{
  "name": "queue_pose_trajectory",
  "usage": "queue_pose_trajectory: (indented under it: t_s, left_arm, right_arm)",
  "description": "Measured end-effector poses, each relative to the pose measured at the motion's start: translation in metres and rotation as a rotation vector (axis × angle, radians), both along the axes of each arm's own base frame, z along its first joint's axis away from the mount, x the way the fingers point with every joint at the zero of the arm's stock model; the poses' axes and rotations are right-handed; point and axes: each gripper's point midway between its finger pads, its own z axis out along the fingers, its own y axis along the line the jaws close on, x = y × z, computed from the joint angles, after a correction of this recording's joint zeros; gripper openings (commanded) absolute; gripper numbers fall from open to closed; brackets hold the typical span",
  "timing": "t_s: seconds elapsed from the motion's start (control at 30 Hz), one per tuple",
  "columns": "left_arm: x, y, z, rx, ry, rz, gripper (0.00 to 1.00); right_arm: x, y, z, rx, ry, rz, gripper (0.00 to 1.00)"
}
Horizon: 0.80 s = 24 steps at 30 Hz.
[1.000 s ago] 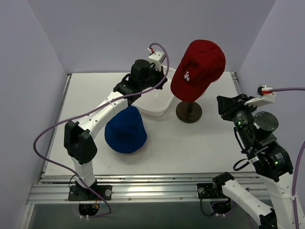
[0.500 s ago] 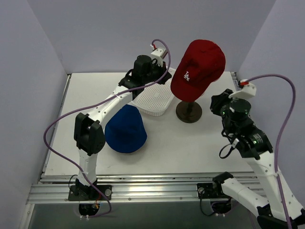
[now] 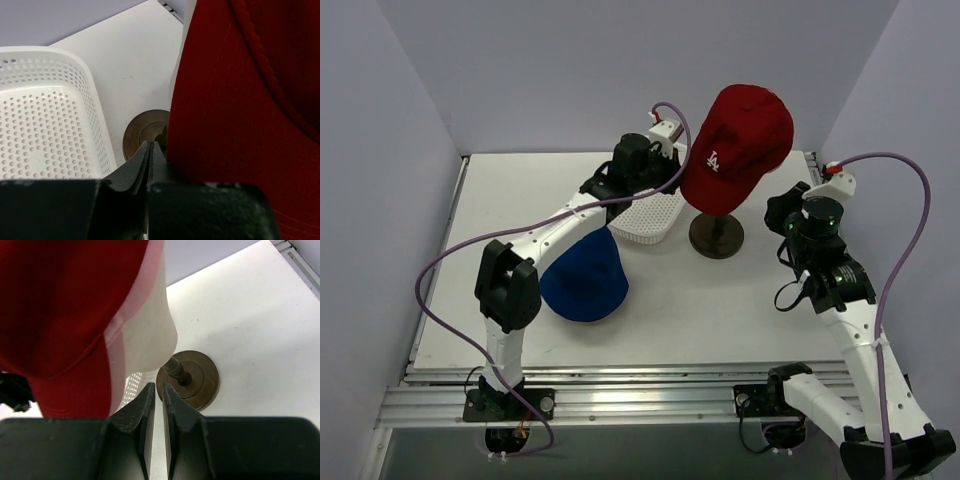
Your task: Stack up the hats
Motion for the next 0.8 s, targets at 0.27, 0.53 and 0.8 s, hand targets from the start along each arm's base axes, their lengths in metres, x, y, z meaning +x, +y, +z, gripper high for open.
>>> queue_pose_trajectory:
  t_s: [0.27, 0.53, 0.8]
  left_arm:
    - [-0.02, -0.011, -0.003, 0.024, -0.046, 0.009, 0.03]
    - [-0.044, -0.031, 0.011, 0.026, -0.112, -0.01, 0.03]
    - [-0.056, -0.04, 0.004, 0.048, -0.127, -0.027, 0.03]
  right_arm:
    - [-0.023, -0.006, 0.029, 0.003, -0.078, 0.0, 0.1]
    - [-0.029, -0.009, 0.029, -0.018, -0.067, -0.004, 0.1]
    - [-0.031, -0.013, 0.025, -0.034, -0.045, -0.02, 0.1]
